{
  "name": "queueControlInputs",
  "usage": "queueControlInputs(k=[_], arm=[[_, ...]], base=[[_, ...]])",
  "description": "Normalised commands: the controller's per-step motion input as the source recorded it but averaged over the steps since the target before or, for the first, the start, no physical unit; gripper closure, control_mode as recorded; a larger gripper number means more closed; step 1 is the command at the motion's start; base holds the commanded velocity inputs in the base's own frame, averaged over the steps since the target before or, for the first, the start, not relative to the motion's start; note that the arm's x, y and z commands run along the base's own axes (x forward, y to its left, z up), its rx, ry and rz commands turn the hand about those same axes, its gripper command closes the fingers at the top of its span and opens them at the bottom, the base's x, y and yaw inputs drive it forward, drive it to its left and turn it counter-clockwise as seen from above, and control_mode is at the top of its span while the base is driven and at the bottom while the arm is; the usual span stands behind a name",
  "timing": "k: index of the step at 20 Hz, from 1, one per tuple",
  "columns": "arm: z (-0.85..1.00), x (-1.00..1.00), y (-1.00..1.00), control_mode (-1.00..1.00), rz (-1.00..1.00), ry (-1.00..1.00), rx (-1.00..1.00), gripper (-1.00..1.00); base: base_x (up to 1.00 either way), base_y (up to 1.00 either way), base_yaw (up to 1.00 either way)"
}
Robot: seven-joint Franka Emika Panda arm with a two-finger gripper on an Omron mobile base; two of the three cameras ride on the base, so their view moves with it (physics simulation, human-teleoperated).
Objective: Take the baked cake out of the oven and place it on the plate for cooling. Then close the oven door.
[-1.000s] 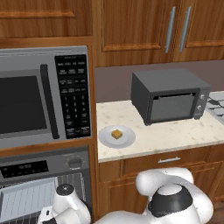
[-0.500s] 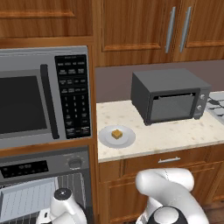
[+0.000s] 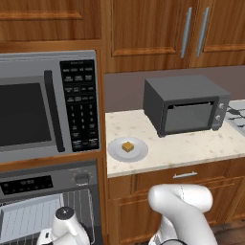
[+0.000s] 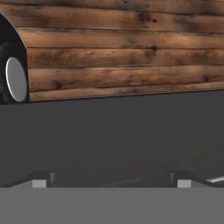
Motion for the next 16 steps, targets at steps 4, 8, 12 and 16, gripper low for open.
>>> queueControlInputs(k=[4,8,12,16], arm=[[-0.2,0.09,0.14,-1.0,0.0,0.0,0.0,-1.0],[-0.24,0.08,0.15,-1.0,0.0,0.0,0.0,-1.0],[-0.23,0.13,0.08,-1.0,0.0,0.0,0.0,-1.0],[-0.23,0.15,0.09,-1.0,0.0,0.0,0.0,-1.0]], base=[[0.0,0.0,0.0],[0.0,0.0,0.0],[0.0,0.0,0.0],[0.0,0.0,0.0]])
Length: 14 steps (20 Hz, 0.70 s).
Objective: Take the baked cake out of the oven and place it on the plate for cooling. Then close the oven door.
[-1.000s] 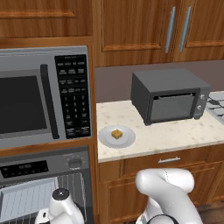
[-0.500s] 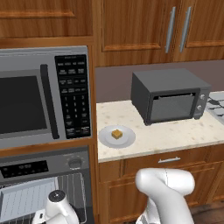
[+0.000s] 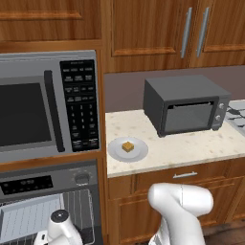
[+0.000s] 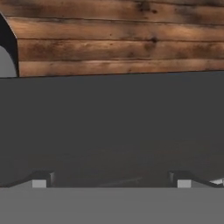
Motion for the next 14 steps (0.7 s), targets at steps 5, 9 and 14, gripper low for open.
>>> queueControlInputs(k=[5,9,14], arm=[[-0.22,0.06,0.09,-1.0,0.0,0.0,0.0,-1.0],[-0.23,0.0,0.15,-1.0,0.0,-0.03,0.0,-1.0],[-0.23,0.05,0.13,-1.0,0.0,-0.05,0.0,-1.0]], base=[[0.0,0.0,0.0],[0.0,0.0,0.0],[0.0,0.0,0.0]])
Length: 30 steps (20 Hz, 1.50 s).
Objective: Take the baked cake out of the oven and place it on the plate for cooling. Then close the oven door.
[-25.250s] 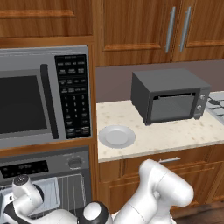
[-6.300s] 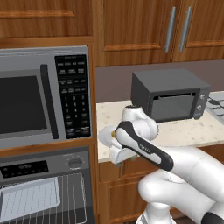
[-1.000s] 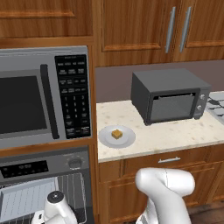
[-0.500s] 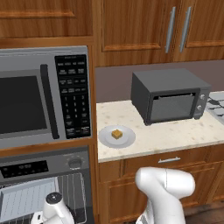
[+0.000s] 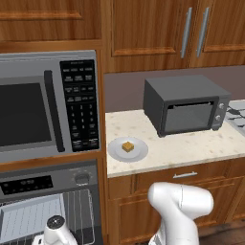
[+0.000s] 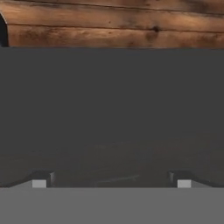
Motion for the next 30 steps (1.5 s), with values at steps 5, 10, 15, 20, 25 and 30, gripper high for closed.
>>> queueControlInputs(k=[5,10,15,20,25,30], arm=[[-0.21,0.12,0.09,-1.0,0.0,-0.07,0.0,-1.0],[-0.17,0.18,0.07,-1.0,0.0,-0.04,0.0,-1.0],[-0.19,0.17,0.08,-1.0,0.0,-0.04,0.0,-1.0],[-0.21,0.18,0.12,-1.0,0.0,-0.01,0.01,-1.0],[-0.22,0.2,0.16,-1.0,0.01,-0.03,0.03,-1.0],[-0.08,0.32,0.01,-1.0,0.0,-0.04,-0.01,-1.0]], base=[[0.0,0.0,0.0],[0.0,0.0,0.0],[0.0,0.0,0.0],[0.0,0.0,0.0],[0.0,0.0,0.0],[0.0,0.0,0.0]])
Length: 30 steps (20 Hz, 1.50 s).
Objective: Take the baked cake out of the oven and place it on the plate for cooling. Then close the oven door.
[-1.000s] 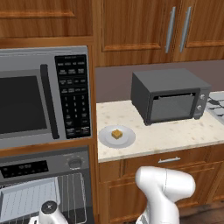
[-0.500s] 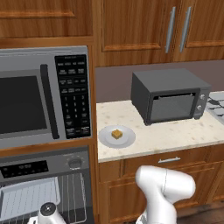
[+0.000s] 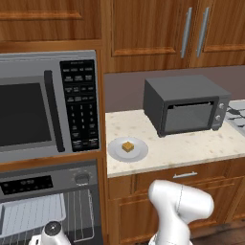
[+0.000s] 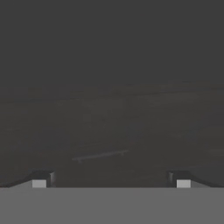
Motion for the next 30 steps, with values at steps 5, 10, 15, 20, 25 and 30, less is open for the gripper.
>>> queueControlInputs(k=[5,10,15,20,25,30], arm=[[0.0,0.31,0.0,-1.0,0.0,-0.05,-0.08,-1.0],[0.0,0.29,0.0,-1.0,0.0,-0.01,-0.07,-1.0],[0.0,0.4,0.0,-1.0,0.01,-0.01,-0.03,-1.0],[-0.03,0.41,0.0,-1.0,0.04,-0.03,-0.03,-1.0],[-0.09,0.39,0.0,-1.0,0.06,-0.04,-0.01,-1.0],[-0.13,0.35,0.0,-1.0,0.07,-0.08,0.0,-1.0]], base=[[0.0,0.0,0.0],[0.0,0.0,0.0],[0.0,0.0,0.0],[0.0,0.0,0.0],[0.0,0.0,0.0],[0.0,0.0,0.0]])
